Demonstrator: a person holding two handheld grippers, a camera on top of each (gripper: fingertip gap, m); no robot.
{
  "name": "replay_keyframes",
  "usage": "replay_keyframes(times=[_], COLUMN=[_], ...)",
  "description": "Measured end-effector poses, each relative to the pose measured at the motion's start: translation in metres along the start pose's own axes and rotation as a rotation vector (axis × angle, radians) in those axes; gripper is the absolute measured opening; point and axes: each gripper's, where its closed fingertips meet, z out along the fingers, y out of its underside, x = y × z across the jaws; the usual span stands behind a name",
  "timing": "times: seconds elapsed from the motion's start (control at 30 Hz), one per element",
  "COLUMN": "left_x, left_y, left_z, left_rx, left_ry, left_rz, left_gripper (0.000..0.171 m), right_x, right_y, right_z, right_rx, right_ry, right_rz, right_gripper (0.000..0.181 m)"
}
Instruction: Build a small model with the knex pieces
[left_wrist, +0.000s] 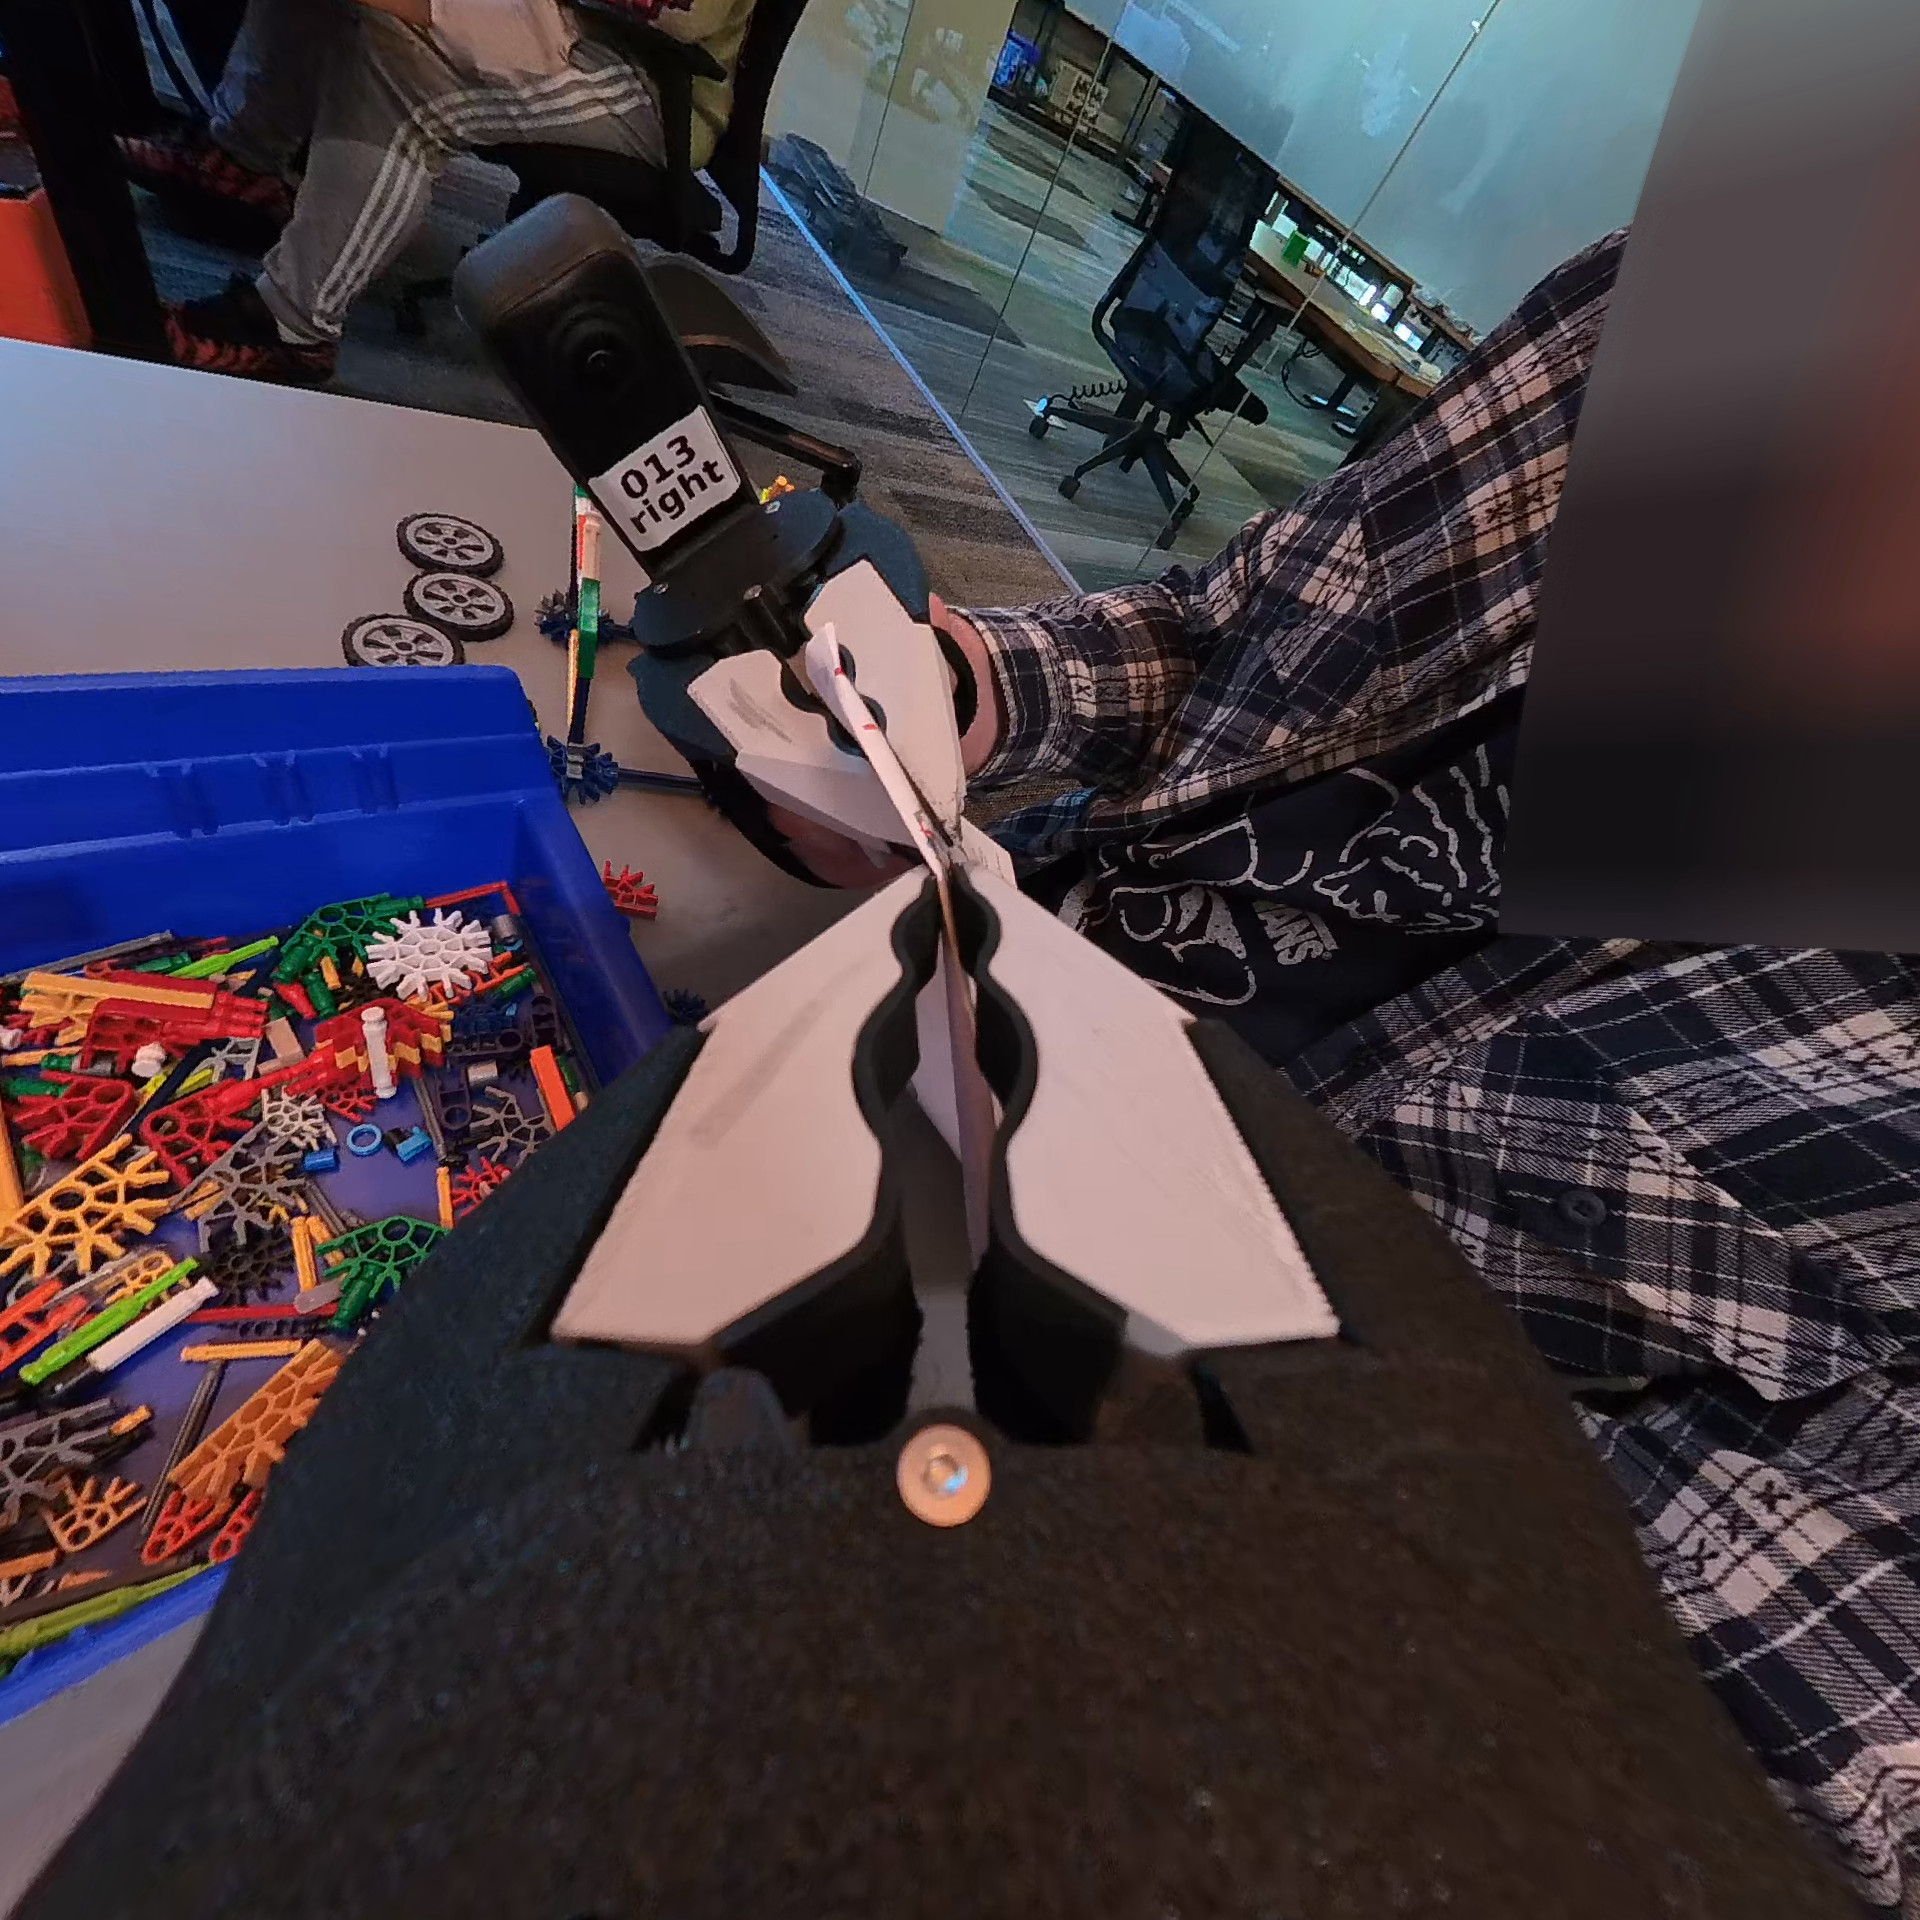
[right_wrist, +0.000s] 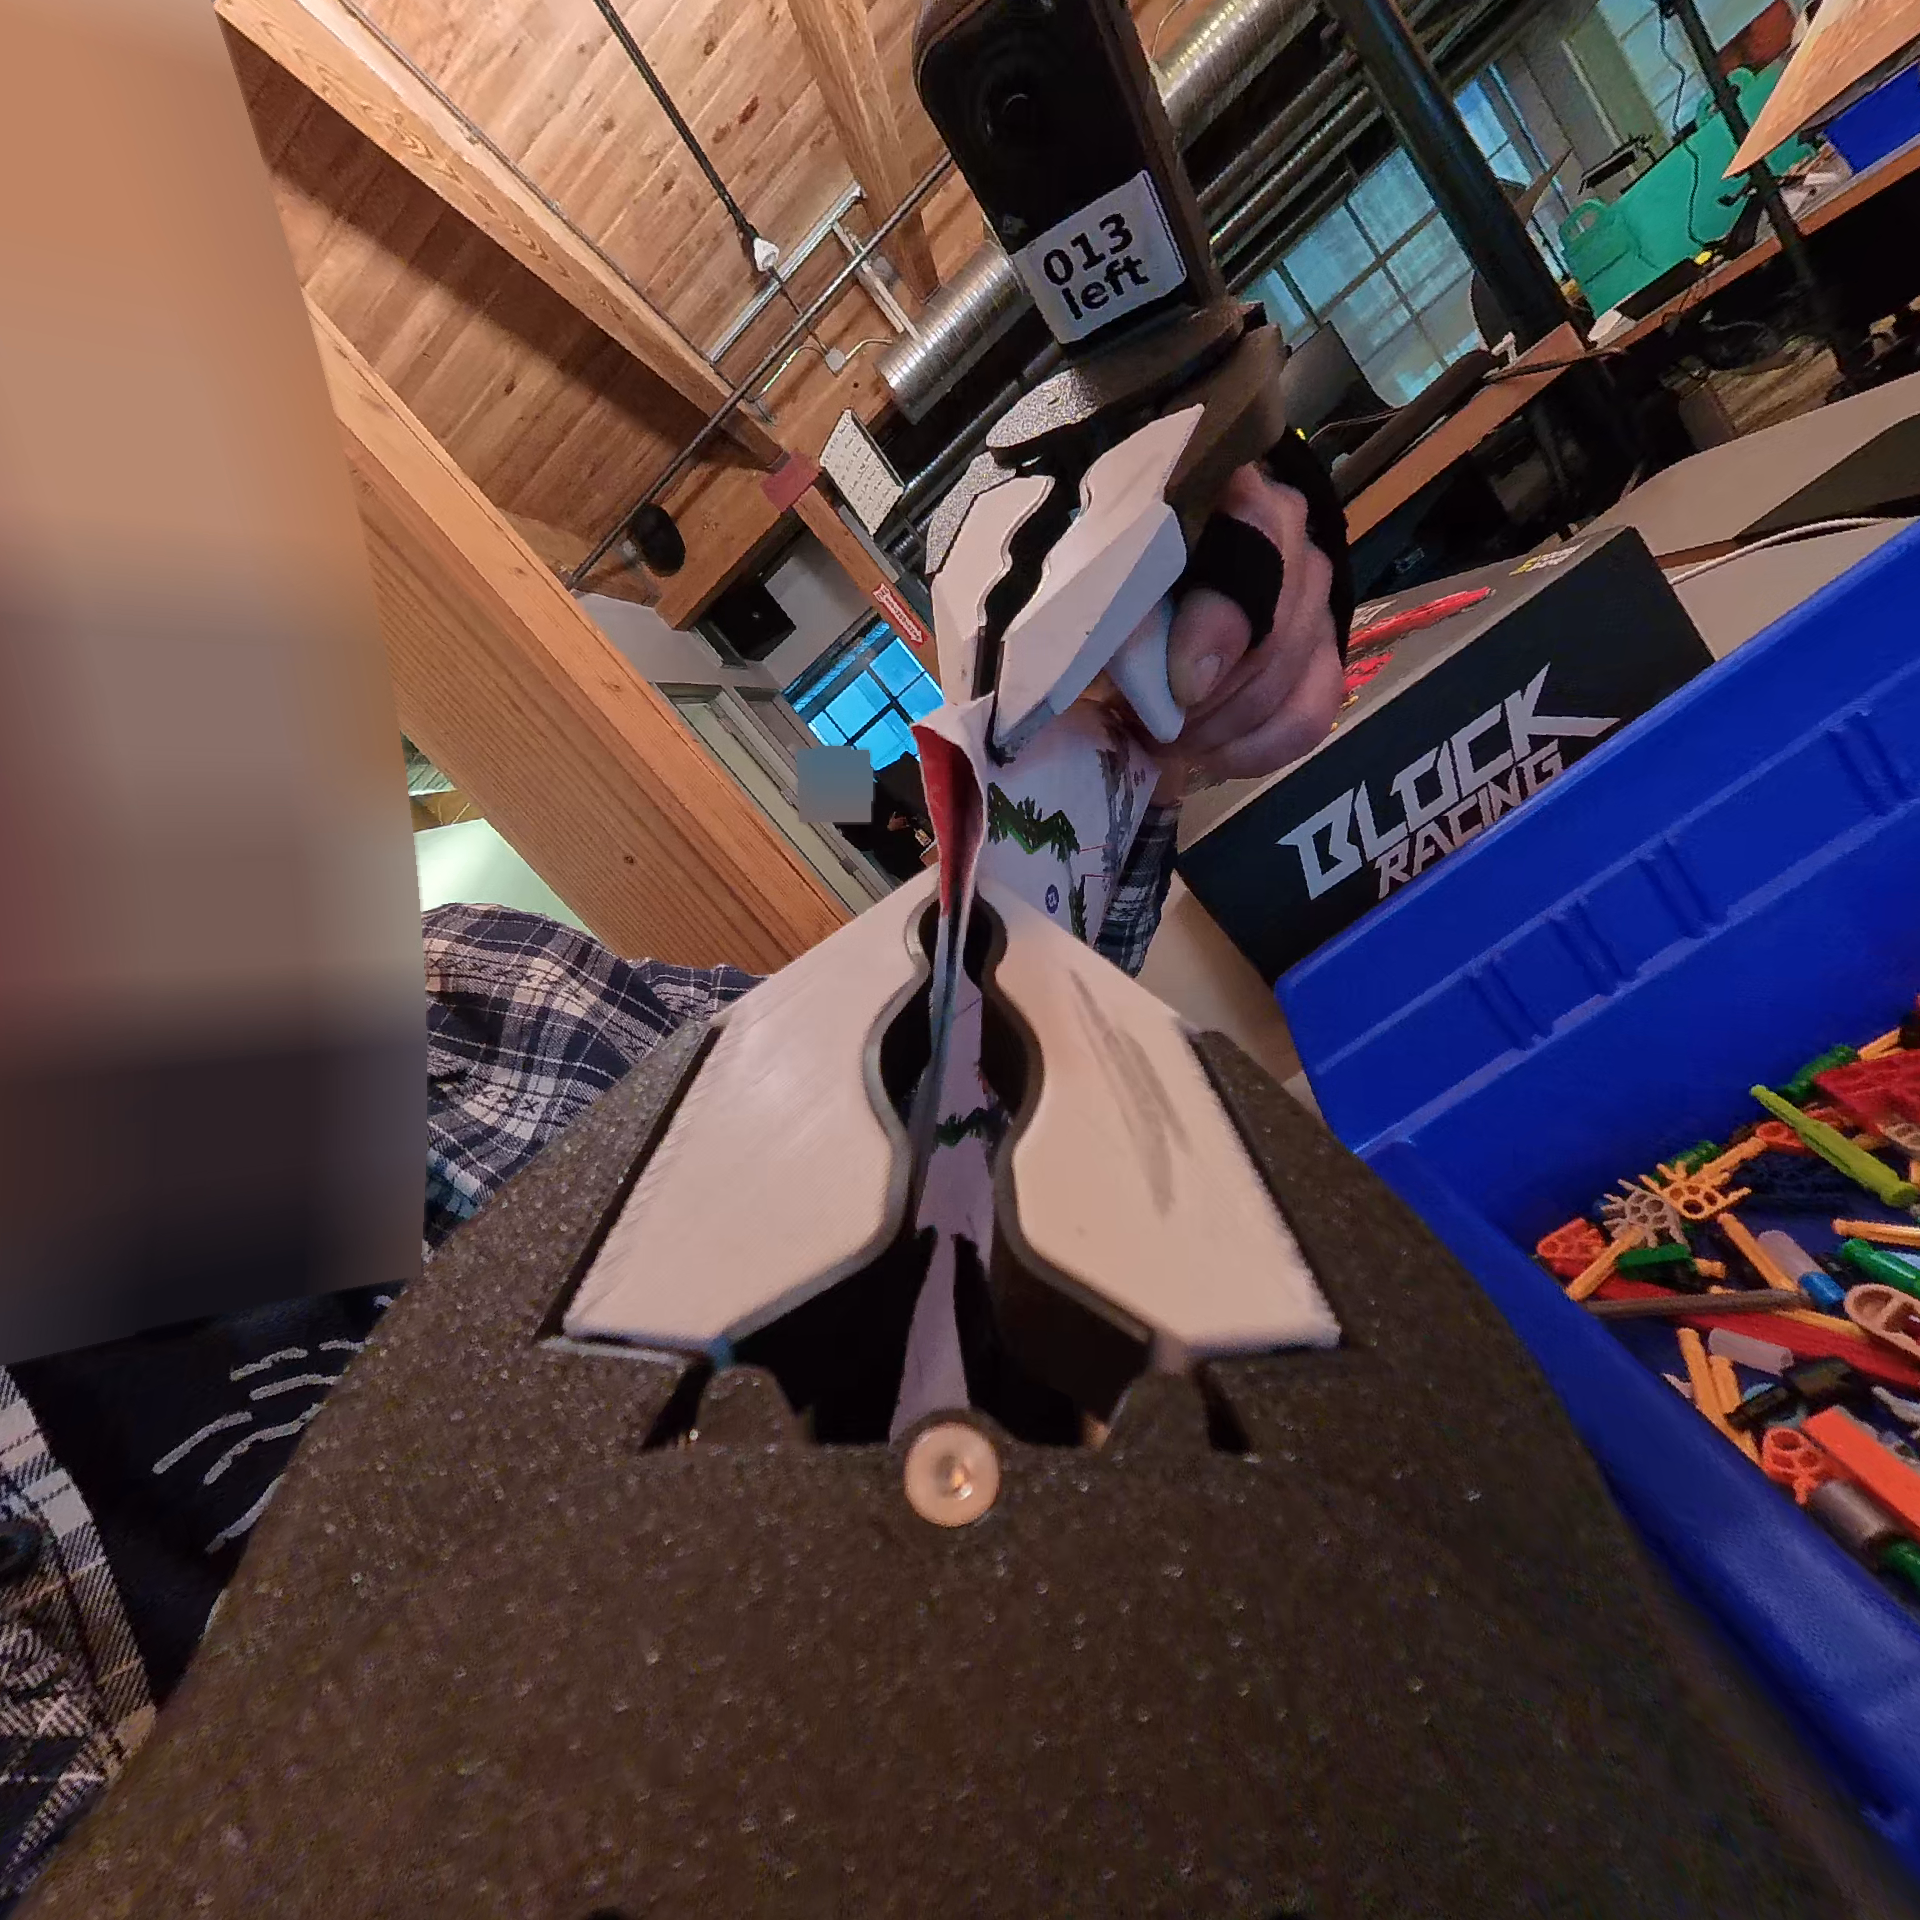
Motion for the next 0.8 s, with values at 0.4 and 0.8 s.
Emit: replay_keyframes(times=[0.4,0.8], left_x=[-0.007,-0.024], left_y=[0.002,0.018], left_z=[-0.002,0.001], left_rx=[-0.007,-0.096], left_ry=[-0.034,-0.131], left_rz=[-0.011,-0.033], left_gripper=[0.000,0.003], right_x=[0.009,0.026], right_y=[-0.001,-0.005], right_z=[-0.002,-0.015], right_rx=[0.011,-0.015], right_ry=[0.043,0.275], right_rz=[0.017,-0.050], right_gripper=[0.000,0.025])
